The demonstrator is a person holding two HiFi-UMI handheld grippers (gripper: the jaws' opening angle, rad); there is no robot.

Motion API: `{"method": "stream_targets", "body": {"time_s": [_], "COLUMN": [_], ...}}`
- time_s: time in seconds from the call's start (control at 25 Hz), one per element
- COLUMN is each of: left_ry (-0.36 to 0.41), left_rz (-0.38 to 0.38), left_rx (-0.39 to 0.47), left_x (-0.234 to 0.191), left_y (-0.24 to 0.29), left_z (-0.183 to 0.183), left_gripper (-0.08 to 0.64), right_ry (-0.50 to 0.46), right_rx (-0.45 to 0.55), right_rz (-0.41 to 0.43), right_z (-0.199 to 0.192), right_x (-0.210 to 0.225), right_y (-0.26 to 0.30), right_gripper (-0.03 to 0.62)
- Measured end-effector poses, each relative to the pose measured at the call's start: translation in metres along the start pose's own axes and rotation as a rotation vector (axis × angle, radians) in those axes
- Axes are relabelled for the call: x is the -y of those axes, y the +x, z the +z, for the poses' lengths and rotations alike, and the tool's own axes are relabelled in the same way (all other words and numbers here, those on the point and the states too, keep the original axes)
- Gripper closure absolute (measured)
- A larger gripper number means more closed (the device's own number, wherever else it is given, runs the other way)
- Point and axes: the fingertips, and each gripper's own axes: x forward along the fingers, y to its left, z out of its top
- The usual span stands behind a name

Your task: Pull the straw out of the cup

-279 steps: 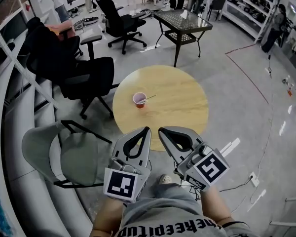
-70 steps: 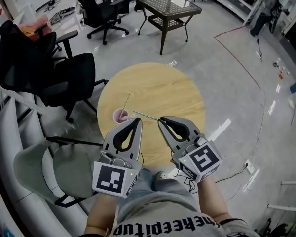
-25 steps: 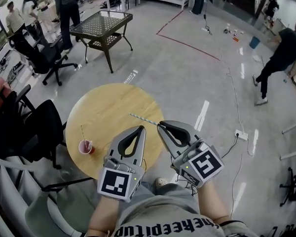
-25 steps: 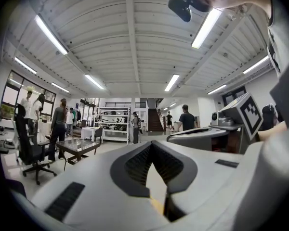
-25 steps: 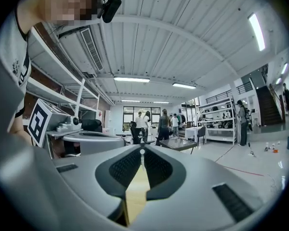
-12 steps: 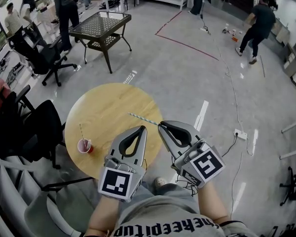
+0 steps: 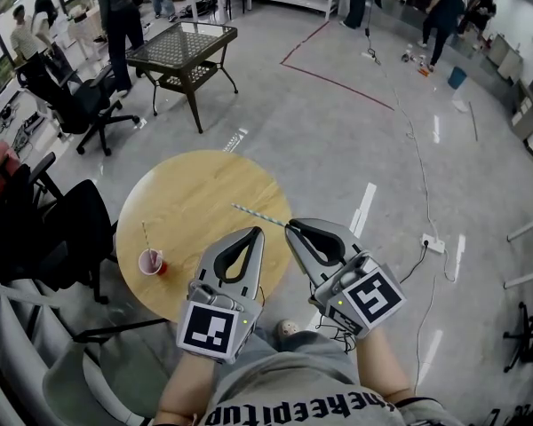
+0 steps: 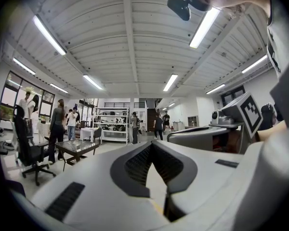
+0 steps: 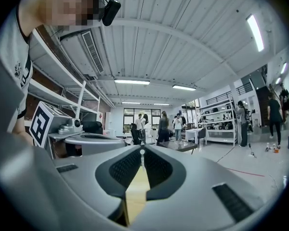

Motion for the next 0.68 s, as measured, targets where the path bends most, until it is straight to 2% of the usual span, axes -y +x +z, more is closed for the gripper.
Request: {"method": "stream_targets", "body": {"time_s": [0.28, 0.4, 0.56, 0.68], "left_ry": [-0.008, 0.006, -0.007, 0.013], "left_rz": [0.004, 0.007, 0.006, 0.009], "left_rx": [-0.009, 0.015, -0.008, 0.025], "left_x": [-0.0014, -0.0033, -0.0017, -0.0024], "left_y": [0.0003, 0.0010, 0.0015, 0.0025], "left_z": [-0.0019, 0.0000, -0.0019, 0.0005], "left_gripper": [0.543, 0.543, 0.543, 0.543], "right_ry": [-0.002, -0.001, -0.001, -0.001], "right_rx": [-0.002, -0.001, 0.000, 0.001], "right_rz": [0.003, 0.003, 0.004, 0.004], "right_z": [-0.0007, -0.0008, -0.0009, -0.0015], "right_x": [0.0004, 0.0007, 0.0017, 0.0021], "right_y": [0.0012, 0.0014, 0.0010, 0.0000], "right_gripper": [0.552, 0.552, 0.552, 0.552]}}
